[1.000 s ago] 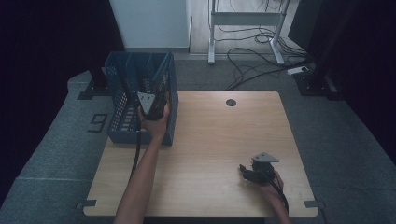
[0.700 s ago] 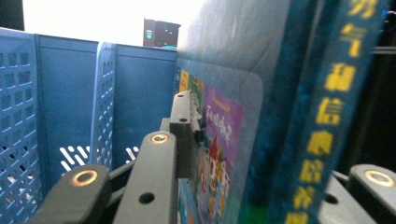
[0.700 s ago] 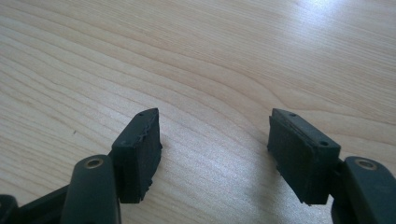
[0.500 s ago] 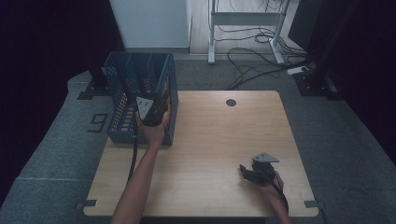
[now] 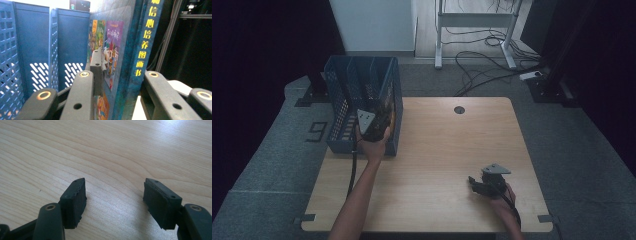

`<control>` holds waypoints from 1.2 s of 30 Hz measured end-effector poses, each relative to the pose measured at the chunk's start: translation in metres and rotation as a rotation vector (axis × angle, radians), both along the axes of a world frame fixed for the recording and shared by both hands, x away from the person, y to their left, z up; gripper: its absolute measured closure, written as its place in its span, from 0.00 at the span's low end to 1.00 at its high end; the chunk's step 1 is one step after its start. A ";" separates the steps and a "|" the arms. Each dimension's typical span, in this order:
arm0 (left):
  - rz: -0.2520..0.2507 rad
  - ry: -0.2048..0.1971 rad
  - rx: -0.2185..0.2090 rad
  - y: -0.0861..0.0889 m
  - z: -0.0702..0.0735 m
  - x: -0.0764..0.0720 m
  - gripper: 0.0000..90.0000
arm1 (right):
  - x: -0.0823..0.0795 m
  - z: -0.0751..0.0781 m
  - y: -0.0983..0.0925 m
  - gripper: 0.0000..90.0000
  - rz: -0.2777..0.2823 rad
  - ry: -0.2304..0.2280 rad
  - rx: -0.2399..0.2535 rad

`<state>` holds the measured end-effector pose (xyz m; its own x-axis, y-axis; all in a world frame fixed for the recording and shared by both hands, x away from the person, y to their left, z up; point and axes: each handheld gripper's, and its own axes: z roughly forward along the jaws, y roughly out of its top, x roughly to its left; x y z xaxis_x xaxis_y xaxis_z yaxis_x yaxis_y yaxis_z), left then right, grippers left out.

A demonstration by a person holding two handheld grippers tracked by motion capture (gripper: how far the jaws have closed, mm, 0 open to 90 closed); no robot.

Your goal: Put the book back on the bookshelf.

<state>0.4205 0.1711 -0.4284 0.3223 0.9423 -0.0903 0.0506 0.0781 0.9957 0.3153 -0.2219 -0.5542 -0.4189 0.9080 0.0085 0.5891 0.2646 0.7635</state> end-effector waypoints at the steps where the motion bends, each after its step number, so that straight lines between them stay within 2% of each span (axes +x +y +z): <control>1: 0.004 0.002 0.001 0.000 0.000 0.001 0.80 | 0.000 0.000 0.000 0.38 0.000 0.000 0.000; 7: 0.012 0.008 0.022 -0.008 0.002 0.005 0.80 | 0.000 0.000 0.000 0.38 0.000 0.000 0.000; 12: 0.008 0.009 0.023 -0.009 0.002 0.005 0.79 | 0.000 0.000 0.000 0.38 0.000 0.000 0.000; 15: -0.006 0.028 0.012 -0.007 0.001 0.006 0.77 | 0.000 0.000 0.000 0.38 0.000 0.000 0.000; 22: -0.017 0.043 0.041 -0.010 -0.003 0.007 0.68 | 0.000 0.000 0.000 0.38 0.000 0.000 0.001; 32: -0.049 0.087 0.034 -0.002 -0.001 0.006 0.57 | 0.000 0.000 0.000 0.37 0.003 0.003 0.004; 36: -0.046 0.087 0.030 0.001 0.002 0.004 0.54 | 0.000 0.000 0.000 0.37 0.004 0.002 0.004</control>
<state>0.4244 0.1720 -0.4260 0.3575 0.9294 -0.0915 0.1401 0.0435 0.9892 0.3156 -0.2221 -0.5543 -0.4221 0.9065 0.0131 0.5900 0.2637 0.7631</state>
